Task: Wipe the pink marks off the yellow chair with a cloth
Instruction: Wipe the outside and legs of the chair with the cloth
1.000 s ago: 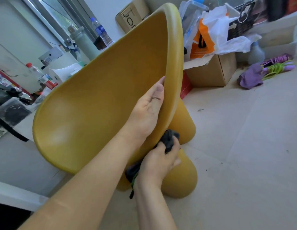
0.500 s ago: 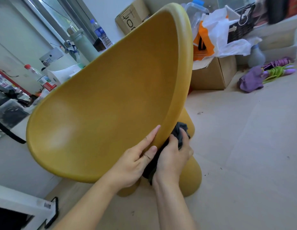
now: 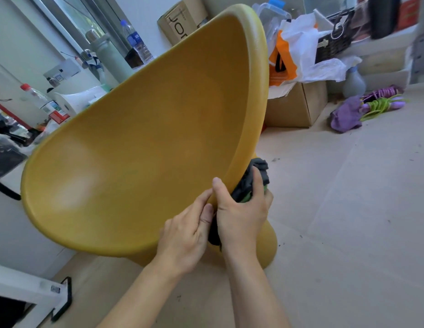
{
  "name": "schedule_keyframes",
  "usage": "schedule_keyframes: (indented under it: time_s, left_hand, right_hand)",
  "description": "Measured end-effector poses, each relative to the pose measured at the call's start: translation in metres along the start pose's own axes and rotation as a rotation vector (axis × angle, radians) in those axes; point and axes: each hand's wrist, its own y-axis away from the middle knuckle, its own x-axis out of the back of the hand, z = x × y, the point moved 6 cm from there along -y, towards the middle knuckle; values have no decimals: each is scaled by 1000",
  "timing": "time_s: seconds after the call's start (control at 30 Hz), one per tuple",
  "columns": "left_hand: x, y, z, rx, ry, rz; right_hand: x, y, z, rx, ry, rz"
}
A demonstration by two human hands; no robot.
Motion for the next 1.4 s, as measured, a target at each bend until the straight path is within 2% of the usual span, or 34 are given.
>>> schedule_keyframes:
  time_s: [0.13,0.2,0.3,0.37,0.47,0.53,0.63,0.77,0.87,0.97,1.1,1.17,1.23,1.3,1.4]
  left_hand:
    - [1,-5,35,-69,-141,44]
    - [-7,-17,53,-137,-138,64]
    - [-23,-47,59,-157,-8,-66]
    - [-25,-55,41,-154,131,-148]
    - [-34,-26,-31,-74,-16,-244]
    - [-36,2,-69,-12,-137,-196]
    - [-40,12,-78,-1,-151,-75]
    - [-33,5,-49,-68,-178,56]
    - [-37,-13,-21,-150,-180,46]
    - [-36,-42,-11,-137,-157,54]
    - [-33,-51,-30,40,26,114]
    - [-35,-50,-36,-5,119,94]
    - [-36,-46,-46,-73,186,-13]
    - [-33,-30,-74,-66,101,-92]
    - [-21,-5,-116,27,-18,-70]
  right_hand:
    - [18,-40,-14,101,103,-27]
    - [20,-67,-18,142,26,28]
    - [16,-94,-26,186,-57,160]
    - [12,-99,-31,191,-61,216]
    - [8,-76,-10,166,-5,286]
    - [-1,-30,17,145,69,272]
    - [-12,14,44,85,134,231]
    - [-3,-15,30,38,282,129]
    - [1,-67,10,3,405,38]
    - [-5,-85,0,45,422,57]
    - [-16,-39,37,96,363,117]
    - [-23,-4,65,40,320,106]
    - [-31,23,84,-33,295,63]
    - [-36,37,92,-81,303,17]
    - [-40,51,99,-130,359,-46]
